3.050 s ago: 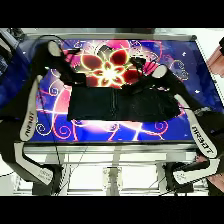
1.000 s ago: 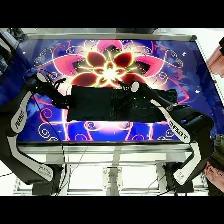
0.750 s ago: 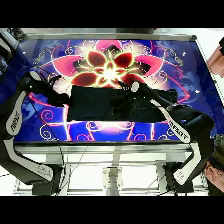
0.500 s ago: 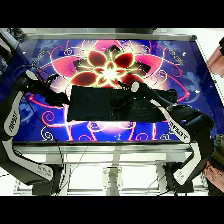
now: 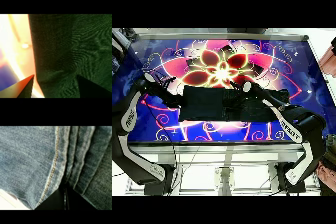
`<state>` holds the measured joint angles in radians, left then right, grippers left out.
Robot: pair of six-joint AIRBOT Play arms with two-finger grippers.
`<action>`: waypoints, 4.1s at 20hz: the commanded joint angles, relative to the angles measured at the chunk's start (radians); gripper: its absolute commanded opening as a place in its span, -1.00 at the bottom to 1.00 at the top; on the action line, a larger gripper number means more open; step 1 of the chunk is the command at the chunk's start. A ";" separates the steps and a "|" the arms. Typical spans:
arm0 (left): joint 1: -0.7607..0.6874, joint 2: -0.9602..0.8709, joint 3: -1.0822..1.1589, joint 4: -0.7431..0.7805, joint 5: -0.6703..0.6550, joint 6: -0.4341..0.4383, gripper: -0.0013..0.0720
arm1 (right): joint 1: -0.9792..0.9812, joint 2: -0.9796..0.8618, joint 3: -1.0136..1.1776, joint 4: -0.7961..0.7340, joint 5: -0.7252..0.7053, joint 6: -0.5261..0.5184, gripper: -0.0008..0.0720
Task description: Fold the clothes and pants, and hang the long-sleeved shirts on hangers.
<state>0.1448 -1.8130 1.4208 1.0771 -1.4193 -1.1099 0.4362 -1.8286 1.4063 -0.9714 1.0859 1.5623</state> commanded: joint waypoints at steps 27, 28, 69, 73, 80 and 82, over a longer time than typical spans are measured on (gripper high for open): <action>-0.329 0.303 0.584 0.126 -0.272 -0.282 -0.90 | -0.220 0.240 0.446 -0.235 0.526 -0.091 -0.89; -0.380 0.272 0.584 0.127 -0.272 -0.282 -0.90 | -0.227 0.240 0.446 -0.237 0.530 -0.091 -0.89; -0.660 -0.183 0.584 -0.347 0.037 -0.221 0.54 | -0.389 0.238 0.297 -0.426 0.435 -0.209 0.88; -0.584 -0.074 0.584 0.169 -0.158 -0.333 0.54 | -0.389 0.183 0.132 -0.211 0.352 -0.319 0.94; -0.479 0.057 0.572 0.523 -0.302 -0.357 0.54 | -0.425 -0.002 0.116 -0.058 0.368 -0.380 0.95; -0.439 0.085 0.534 0.524 -0.306 -0.357 0.54 | -0.425 -0.014 0.116 -0.042 0.368 -0.401 0.95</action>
<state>-0.3428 -1.7687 1.9831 1.4971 -1.6779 -1.4590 0.0200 -1.8057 1.5276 -1.0870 1.4509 1.1976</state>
